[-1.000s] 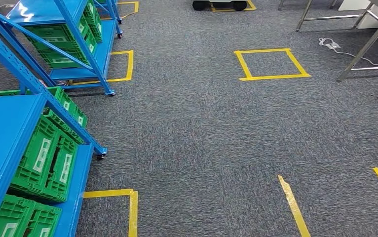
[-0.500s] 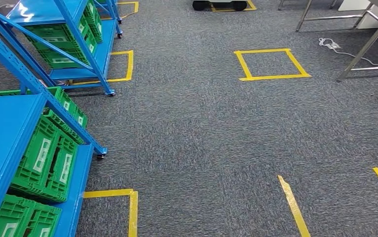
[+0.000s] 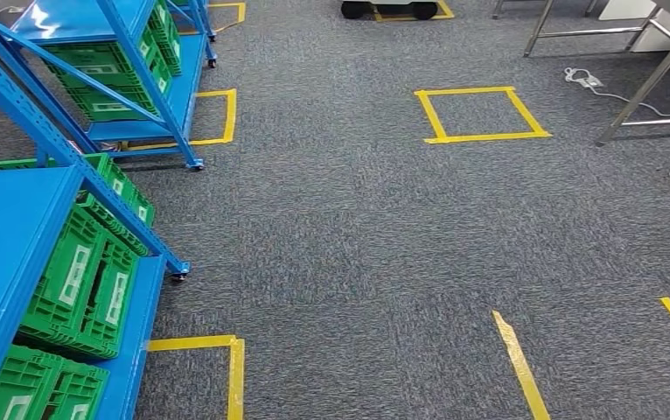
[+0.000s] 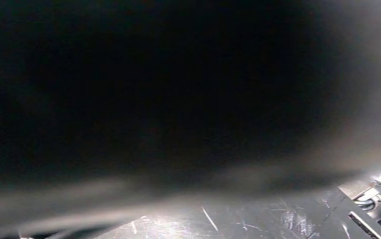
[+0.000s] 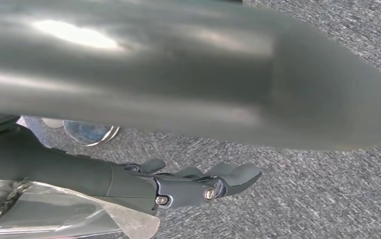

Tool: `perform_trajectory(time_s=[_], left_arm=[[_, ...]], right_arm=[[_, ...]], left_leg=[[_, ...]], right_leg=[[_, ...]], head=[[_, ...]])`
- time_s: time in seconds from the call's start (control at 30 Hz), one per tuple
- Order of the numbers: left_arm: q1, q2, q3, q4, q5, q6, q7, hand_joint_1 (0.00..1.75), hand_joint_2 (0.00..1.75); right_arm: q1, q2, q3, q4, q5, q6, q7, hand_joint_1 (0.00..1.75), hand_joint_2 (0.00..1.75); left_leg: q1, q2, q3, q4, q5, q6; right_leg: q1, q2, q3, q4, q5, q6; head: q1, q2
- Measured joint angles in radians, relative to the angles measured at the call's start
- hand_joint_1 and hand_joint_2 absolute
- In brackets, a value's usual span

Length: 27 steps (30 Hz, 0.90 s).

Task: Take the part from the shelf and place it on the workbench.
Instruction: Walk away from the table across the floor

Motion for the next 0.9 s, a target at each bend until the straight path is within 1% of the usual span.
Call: perform_trajectory(time_s=[0.07,0.1,0.13,0.17,0.2,0.23,0.27,0.3,0.33,0.37,0.4,0.43,0.47,0.5,0.57,0.6,0.63,0.67,0.7,0.73,0.77,0.8,0.83,0.87,0.9], left_arm=[[0.000,0.000,-0.002,-0.001,0.000,0.000,0.000,0.00,0.00],[0.000,0.000,-0.003,-0.001,0.001,0.000,0.001,0.00,0.00],[0.000,-0.001,-0.006,-0.002,0.003,0.000,0.002,0.00,0.00],[0.000,-0.001,-0.009,-0.002,0.004,0.000,0.002,0.00,0.00],[0.000,-0.001,-0.012,-0.002,0.007,0.000,0.003,0.00,0.00],[0.001,-0.001,-0.015,-0.002,0.009,0.000,0.003,0.00,0.00],[0.002,-0.001,-0.017,-0.002,0.010,0.000,0.004,0.00,0.00],[0.003,-0.001,-0.019,-0.002,0.011,0.000,0.005,0.00,0.00],[0.003,-0.001,-0.020,-0.002,0.012,0.000,0.005,0.00,0.00],[0.003,-0.001,-0.022,-0.002,0.014,0.000,0.005,0.00,0.00],[0.003,-0.001,-0.023,-0.002,0.016,0.000,0.005,0.00,0.00],[0.003,0.000,-0.024,-0.002,0.017,0.000,0.005,0.00,0.00],[0.002,0.001,-0.025,-0.002,0.018,-0.001,0.005,0.00,0.00],[0.002,0.001,-0.026,-0.002,0.018,-0.001,0.005,0.00,0.00],[0.001,0.001,-0.029,-0.003,0.020,-0.003,0.007,0.00,0.00],[0.001,0.001,-0.031,-0.003,0.022,-0.003,0.008,0.00,0.00],[0.000,0.001,-0.034,-0.004,0.023,-0.003,0.009,0.00,0.00],[-0.002,0.000,-0.036,-0.004,0.024,-0.004,0.009,0.00,0.00],[-0.003,0.000,-0.039,-0.005,0.025,-0.004,0.010,0.00,0.00],[-0.004,0.000,-0.040,-0.005,0.025,-0.004,0.010,0.00,0.00],[-0.004,0.000,-0.041,-0.005,0.025,-0.004,0.010,0.00,0.00],[-0.004,0.000,-0.042,-0.006,0.026,-0.005,0.010,0.00,0.00],[-0.003,0.000,-0.043,-0.006,0.027,-0.004,0.010,0.00,0.00],[-0.003,0.000,-0.044,-0.006,0.028,-0.004,0.011,0.00,0.00],[-0.002,0.001,-0.045,-0.006,0.029,-0.004,0.011,0.00,0.00]], right_arm=[[0.000,0.000,0.000,0.000,0.000,0.000,0.000,0.00,0.00],[0.000,-0.001,0.000,0.000,0.000,0.000,0.000,0.00,0.00],[0.000,-0.001,0.000,0.000,0.000,-0.001,0.000,0.00,0.00],[-0.001,-0.002,0.000,0.000,0.000,-0.001,0.000,0.00,0.00],[-0.003,-0.003,0.000,0.000,-0.001,-0.001,0.000,0.00,0.00],[-0.004,-0.003,0.001,0.000,-0.001,-0.001,0.000,0.00,0.00],[-0.004,-0.004,0.001,0.000,-0.001,-0.001,0.000,0.00,0.00],[-0.003,-0.005,0.001,0.000,-0.001,-0.002,0.000,0.00,0.00],[-0.002,-0.006,0.002,0.000,-0.001,-0.002,0.000,0.00,0.00],[-0.001,-0.006,0.002,0.000,-0.001,-0.002,0.000,0.00,0.00],[-0.001,-0.007,0.003,0.000,-0.001,-0.003,0.000,0.00,0.00],[-0.002,-0.007,0.004,0.001,-0.001,-0.003,0.000,0.00,0.00],[-0.004,-0.006,0.005,0.002,-0.001,-0.003,0.000,0.00,0.00],[-0.004,-0.006,0.006,0.003,-0.001,-0.003,-0.001,0.00,0.00],[-0.003,-0.007,0.008,0.004,-0.002,-0.005,-0.002,0.00,0.00],[-0.003,-0.008,0.008,0.004,-0.002,-0.006,-0.002,0.00,0.00],[-0.003,-0.008,0.008,0.004,-0.002,-0.008,-0.003,0.00,0.00],[-0.003,-0.008,0.008,0.004,-0.003,-0.008,-0.003,0.00,0.00],[-0.002,-0.008,0.008,0.004,-0.003,-0.009,-0.003,0.00,0.00],[-0.001,-0.008,0.008,0.004,-0.003,-0.008,-0.003,0.00,0.00],[-0.001,-0.008,0.009,0.004,-0.003,-0.008,-0.003,0.00,0.00],[0.000,-0.008,0.009,0.004,-0.003,-0.008,-0.003,0.00,0.00],[0.001,-0.008,0.009,0.004,-0.003,-0.009,-0.003,0.00,0.00],[0.001,-0.008,0.009,0.004,-0.003,-0.009,-0.003,0.00,0.00],[0.001,-0.008,0.009,0.004,-0.003,-0.009,-0.003,0.00,0.00]], left_leg=[[0.001,0.001,0.004,-0.008,0.001,0.007],[0.003,0.004,0.009,-0.018,0.005,0.011],[0.005,0.007,0.015,-0.028,0.008,0.016],[0.008,0.010,0.020,-0.036,0.011,0.020],[0.008,0.015,0.021,-0.039,0.011,0.022],[0.008,0.018,0.021,-0.039,0.011,0.023],[0.008,0.021,0.021,-0.038,0.009,0.022],[0.009,0.022,0.022,-0.038,0.007,0.021],[0.010,0.022,0.024,-0.037,0.005,0.018],[0.012,0.021,0.026,-0.035,0.002,0.013],[0.013,0.020,0.028,-0.031,-0.003,0.007],[0.013,0.019,0.029,-0.025,-0.009,-0.001],[0.012,0.018,0.029,-0.019,-0.015,-0.009],[0.010,0.017,0.029,-0.014,-0.018,-0.015],[0.011,0.014,0.029,-0.011,-0.021,-0.021],[0.013,0.018,0.028,-0.006,-0.026,-0.024],[0.015,0.029,0.021,0.012,-0.038,-0.027],[0.015,0.043,0.003,0.052,-0.059,-0.029],[0.015,0.059,-0.027,0.113,-0.088,-0.030],[0.014,0.070,-0.065,0.187,-0.118,-0.029],[0.014,0.075,-0.102,0.255,-0.139,-0.027],[0.012,0.077,-0.127,0.295,-0.144,-0.023],[0.009,0.077,-0.135,0.299,-0.127,-0.017],[0.005,0.077,-0.122,0.262,-0.092,-0.009],[-0.002,0.079,-0.095,0.197,-0.047,0.000]], right_leg=[[0.000,0.000,-0.001,-0.004,-0.001,0.006],[0.000,-0.004,-0.003,-0.001,-0.006,0.009],[0.001,-0.012,-0.011,0.015,-0.019,0.012],[0.002,-0.021,-0.029,0.055,-0.045,0.015],[0.001,-0.029,-0.060,0.115,-0.079,0.018],[0.000,-0.034,-0.097,0.186,-0.113,0.022],[-0.002,-0.036,-0.130,0.246,-0.135,0.026],[-0.005,-0.037,-0.147,0.275,-0.136,0.029],[-0.008,-0.038,-0.144,0.262,-0.116,0.033],[-0.012,-0.038,-0.119,0.211,-0.081,0.037],[-0.018,-0.035,-0.084,0.137,-0.044,0.042],[-0.021,-0.030,-0.053,0.074,-0.018,0.044],[-0.022,-0.026,-0.029,0.031,-0.003,0.041],[-0.022,-0.022,-0.018,0.014,0.000,0.035],[-0.017,-0.024,-0.014,0.019,-0.002,0.015],[-0.016,-0.027,-0.013,0.019,-0.002,0.007],[-0.014,-0.031,-0.010,0.019,-0.003,0.000],[-0.013,-0.036,-0.008,0.018,-0.004,-0.007],[-0.009,-0.041,-0.005,0.017,-0.007,-0.013],[-0.006,-0.047,-0.003,0.017,-0.010,-0.018],[-0.001,-0.052,0.000,0.017,-0.013,-0.022],[0.003,-0.056,0.003,0.017,-0.016,-0.025],[0.006,-0.059,0.008,0.017,-0.020,-0.027],[0.009,-0.061,0.015,0.017,-0.025,-0.028],[0.010,-0.062,0.023,0.017,-0.030,-0.028]], head=[[0.000,0.000],[0.000,0.000],[0.002,0.000],[0.004,0.000],[0.005,0.000],[0.007,0.000],[0.007,0.000],[0.006,0.000],[0.007,0.000],[0.007,0.000],[0.007,0.000],[0.008,0.000],[0.008,0.000],[0.007,0.000],[0.004,0.000],[0.004,0.000],[0.002,0.000],[0.000,0.000],[-0.002,0.000],[-0.003,0.000],[-0.003,0.000],[-0.003,0.000],[-0.003,0.000],[-0.003,0.000],[-0.003,0.000]])
